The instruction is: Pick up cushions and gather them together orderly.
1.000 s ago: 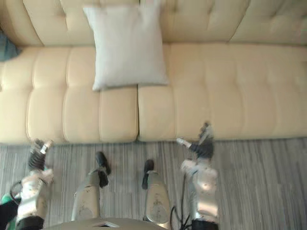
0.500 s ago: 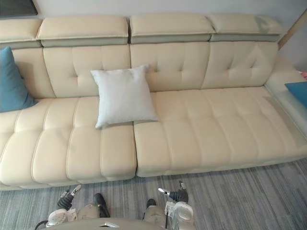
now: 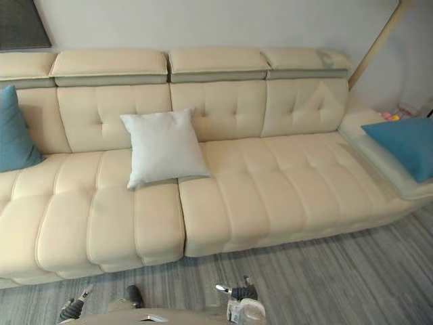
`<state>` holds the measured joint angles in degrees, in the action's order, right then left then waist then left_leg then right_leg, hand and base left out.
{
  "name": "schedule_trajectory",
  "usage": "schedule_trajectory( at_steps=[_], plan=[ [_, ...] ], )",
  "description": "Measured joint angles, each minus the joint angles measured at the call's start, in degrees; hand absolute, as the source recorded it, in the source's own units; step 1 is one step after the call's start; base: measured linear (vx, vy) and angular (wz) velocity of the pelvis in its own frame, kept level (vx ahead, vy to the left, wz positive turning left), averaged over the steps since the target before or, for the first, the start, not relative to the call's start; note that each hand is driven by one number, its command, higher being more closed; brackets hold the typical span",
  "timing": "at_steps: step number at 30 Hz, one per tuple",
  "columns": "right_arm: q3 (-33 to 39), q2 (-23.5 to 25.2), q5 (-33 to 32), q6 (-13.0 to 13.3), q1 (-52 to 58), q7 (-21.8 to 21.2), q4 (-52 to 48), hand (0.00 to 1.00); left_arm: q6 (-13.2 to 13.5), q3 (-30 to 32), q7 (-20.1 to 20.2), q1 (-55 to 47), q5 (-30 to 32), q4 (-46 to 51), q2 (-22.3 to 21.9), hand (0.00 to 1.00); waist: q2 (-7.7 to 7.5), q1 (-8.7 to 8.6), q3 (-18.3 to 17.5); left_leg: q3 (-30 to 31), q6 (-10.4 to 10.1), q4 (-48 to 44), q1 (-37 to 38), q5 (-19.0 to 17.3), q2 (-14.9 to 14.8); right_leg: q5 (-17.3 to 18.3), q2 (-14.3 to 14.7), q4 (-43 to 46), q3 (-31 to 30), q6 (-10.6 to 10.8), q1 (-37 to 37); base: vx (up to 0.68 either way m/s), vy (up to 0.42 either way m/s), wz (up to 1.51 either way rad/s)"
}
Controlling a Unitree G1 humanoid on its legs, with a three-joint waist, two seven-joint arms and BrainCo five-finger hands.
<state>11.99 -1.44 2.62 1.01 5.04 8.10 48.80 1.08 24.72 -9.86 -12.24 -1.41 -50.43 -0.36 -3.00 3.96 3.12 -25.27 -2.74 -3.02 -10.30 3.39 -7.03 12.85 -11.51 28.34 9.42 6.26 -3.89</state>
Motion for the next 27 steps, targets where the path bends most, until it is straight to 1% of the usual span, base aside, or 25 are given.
schedule_trajectory(
  at_steps=[1, 2, 3, 4, 5, 6, 7, 8, 9, 10, 11, 12, 13, 14, 15, 16, 17, 19, 20, 22, 23, 27],
  plan=[
    [-0.01, -0.71, -0.01, 0.00, -0.40, 0.09, 0.01, 0.00, 0.00, -0.02, -0.15, -0.06, -0.66, -0.01, -0.47, 0.00, 0.74, 0.45, 0.09, 1.13, 0.04, 0.15, -0.97, 0.53, -0.07, 0.22, 0.77, -3.18, 0.15, -0.16, 0.35, -0.16, -0.046, -0.97],
    [-0.05, -1.87, -0.02, 0.02, -1.87, 0.18, 0.02, 0.00, 0.01, -0.11, -0.68, -0.07, -1.13, -0.10, -1.10, 0.00, 1.99, 0.86, 0.58, 2.21, 0.35, -0.09, -2.84, 3.90, -0.66, 1.10, 2.31, -8.78, 0.75, 0.03, 1.23, -0.25, -0.081, -0.68],
    [0.01, -3.07, -0.03, 0.01, -3.37, 0.22, 0.22, 0.00, -0.04, -0.48, -1.20, 0.69, -1.55, -1.25, -1.57, 0.00, 4.23, 0.49, 2.33, 3.88, 0.89, -0.51, -3.96, 7.32, -1.70, 0.74, 3.88, -12.09, 1.42, 0.53, 2.31, -0.25, -0.070, -0.35],
    [0.01, -3.62, -0.04, 0.01, -3.71, 0.56, 0.11, 0.00, -0.02, -1.38, -1.41, 1.63, -2.08, -1.57, -1.58, 0.00, 5.02, -0.18, 3.22, 4.92, -0.04, 0.08, -3.95, 7.47, -1.92, -0.09, 4.26, -12.69, 2.53, 0.05, 2.91, -0.23, -0.031, 0.15],
    [0.08, -3.70, -0.03, -0.03, -3.26, 0.88, 0.52, 0.00, 0.16, -2.57, -1.94, 2.36, -2.46, -1.43, -1.35, 0.00, 5.52, -0.46, 3.84, 5.26, -1.04, 1.26, -3.55, 8.26, -1.87, -0.07, 4.66, -12.65, 2.89, 0.05, 2.72, -0.18, 0.004, 0.35],
    [0.08, -3.70, -0.02, -0.08, -3.08, 0.88, 0.97, 0.00, 0.29, -3.12, -2.22, 2.40, -2.49, -1.06, -1.27, 0.00, 5.68, -0.66, 3.98, 6.25, -1.54, 2.07, -3.42, 8.13, -1.82, 0.01, 4.91, -12.24, 3.46, -0.10, 2.69, -0.20, -0.001, 0.38],
    [0.14, -3.39, -0.03, -0.23, -2.74, 0.88, 1.17, 0.00, 0.32, -4.19, -2.33, 2.47, -2.63, -0.58, -1.19, 0.00, 5.38, -1.14, 4.15, 7.50, -3.86, 2.45, -3.69, 6.35, -1.29, 0.01, 4.67, -11.85, 4.36, -0.47, 2.40, -0.22, 0.023, 0.36],
    [0.53, -2.33, -0.03, -0.16, -1.60, 0.93, 1.11, 0.00, 0.33, -4.72, -2.29, 3.10, -2.83, -0.13, 0.20, 0.00, 2.89, -1.19, 4.52, 8.15, -3.69, -1.30, -5.45, 3.49, -0.25, -0.56, 2.12, -11.79, 5.65, -1.06, 1.32, -0.19, 0.068, 0.33],
    [1.59, -2.00, -0.03, -0.18, -1.48, 1.08, 1.12, 0.00, 0.27, -4.49, -2.21, 3.45, -2.84, -0.19, 0.28, 0.00, 2.28, -1.10, 4.60, 8.84, -0.42, -10.35, -7.32, 2.00, 0.25, -0.71, 0.63, -10.91, 5.63, -0.91, 0.32, -0.16, 0.086, 0.17],
    [2.18, -1.98, -0.03, -0.19, -1.27, 1.16, 1.09, 0.00, 0.26, -4.51, -2.17, 3.38, -2.81, -0.21, 0.22, 0.00, 2.23, -1.11, 4.63, 9.25, 0.87, -15.29, -7.66, 0.56, 0.64, -0.78, 0.11, -10.58, 5.58, -0.75, 0.06, -0.09, 0.059, 0.04],
    [2.57, -1.99, -0.03, -0.21, -1.09, 1.19, 1.04, 0.00, 0.27, -4.52, -2.17, 3.16, -2.77, -0.21, 0.08, 0.00, 2.30, -1.18, 4.59, 9.58, 1.47, -19.16, -7.47, -2.84, 0.87, -0.94, -0.28, -10.52, 5.44, -0.47, -0.04, -0.10, 0.092, -0.04],
    [2.81, -1.78, -0.03, -0.22, 0.06, 1.17, 0.22, 0.00, 0.27, -4.59, -2.12, 2.79, -2.68, -0.37, -0.67, 0.00, 2.92, -1.31, 4.52, 10.61, -0.02, -24.35, -5.62, -10.04, 0.57, -1.27, -0.22, -10.50, 4.83, 0.08, -0.06, -0.09, 0.165, -0.14],
    [3.01, -1.19, -0.03, -0.20, 1.08, 1.16, -0.67, 0.00, 0.27, -4.56, -1.89, 2.73, -2.21, -0.85, -0.76, 0.00, 3.59, -1.34, 4.58, 13.16, -1.38, -23.94, -3.66, -14.29, 0.58, -1.38, 0.38, -10.07, 3.90, 0.49, -0.30, -0.11, 0.201, -0.21],
    [3.51, -1.14, -0.02, -0.25, 1.20, 1.14, -0.58, 0.00, 0.24, -4.55, -1.77, 2.60, -2.17, -1.22, -0.79, 0.00, 3.68, -1.30, 4.63, 13.77, -0.48, -23.04, -3.04, -15.54, 0.82, -1.42, 0.66, -10.01, 3.31, 0.56, -0.40, -0.07, 0.174, -0.32],
    [4.53, 0.65, -0.03, -0.31, 1.38, 1.04, -0.53, 0.00, 0.22, -4.56, -1.27, 2.97, -1.98, -1.79, 0.13, 0.00, 2.69, -1.30, 4.47, 13.34, 0.14, -20.91, -1.88, -15.28, 1.83, -1.98, 0.74, -10.79, 1.93, 0.84, -0.35, -0.06, 0.101, -0.30],
    [4.72, 1.78, -0.04, -0.33, 1.63, 0.99, -0.46, 0.00, 0.21, -4.67, -1.00, 2.75, -1.71, -1.96, 0.86, 0.00, 2.17, -1.53, 4.13, 12.49, 0.59, -18.90, -1.17, -14.62, 2.53, -2.62, 0.44, -12.15, 1.10, 0.57, -0.32, -0.05, 0.105, -0.48],
    [5.18, 3.07, -0.04, -0.34, 1.97, 0.83, 0.03, 0.00, 0.19, -4.83, -0.69, 2.26, -1.61, -2.05, 1.72, 0.00, 0.72, -2.04, 3.16, 10.85, 1.15, -15.36, 0.42, -13.36, 3.70, -4.53, -0.10, -14.80, -0.21, 0.32, -0.17, -0.02, 0.078, -0.38],
    [5.39, 3.16, -0.04, -0.33, 1.98, 0.84, 0.77, 0.00, 0.11, -5.23, -0.39, 2.33, -0.20, -2.72, 2.34, 0.00, 0.39, -2.62, 2.37, 9.77, 1.23, -13.32, 0.96, -12.71, 4.26, -6.28, -0.20, -17.14, -1.24, 0.08, -0.11, -0.05, 0.096, -0.36],
    [6.82, 3.15, -0.06, -0.47, 1.57, 0.87, 2.14, 0.00, 0.09, -5.90, -0.16, 2.67, 0.69, -3.41, 2.71, 0.00, 0.40, -2.65, 2.19, 9.03, 1.31, -11.74, 1.72, -12.08, 4.68, -7.57, -0.19, -18.85, -2.31, -0.06, 0.05, -0.06, 0.087, -0.31],
    [7.88, 3.12, -0.15, -0.85, 1.52, 0.86, 2.43, 0.00, 0.06, -7.24, 0.25, 3.20, 1.89, -4.45, 3.31, 0.00, 0.24, -2.68, 2.07, 7.99, 1.35, -10.07, 2.75, -11.32, 5.07, -8.65, -0.17, -20.12, -3.12, -0.22, 0.29, -0.04, 0.049, -0.30],
    [8.63, 3.12, -0.17, -0.86, 1.36, 0.85, 2.60, 0.00, -0.01, -7.41, 0.35, 3.49, 2.79, -4.96, 3.39, 0.00, 0.15, -2.90, 2.01, 7.55, 1.24, -8.81, 3.72, -10.90, 5.40, -9.09, -0.11, -20.74, -3.92, -0.28, 0.61, -0.04, 0.038, -0.37],
    [9.66, 2.89, -0.59, -0.98, 0.85, 0.83, 3.28, 0.00, -0.23, -8.84, 1.55, 4.31, 5.91, -6.94, 3.66, 0.00, 0.85, -3.68, 1.71, 4.42, 0.67, -5.68, 7.87, -10.15, 5.53, -9.68, 0.66, -21.67, -7.36, -0.76, 1.42, -0.01, 0.016, -0.44]
  ],
)
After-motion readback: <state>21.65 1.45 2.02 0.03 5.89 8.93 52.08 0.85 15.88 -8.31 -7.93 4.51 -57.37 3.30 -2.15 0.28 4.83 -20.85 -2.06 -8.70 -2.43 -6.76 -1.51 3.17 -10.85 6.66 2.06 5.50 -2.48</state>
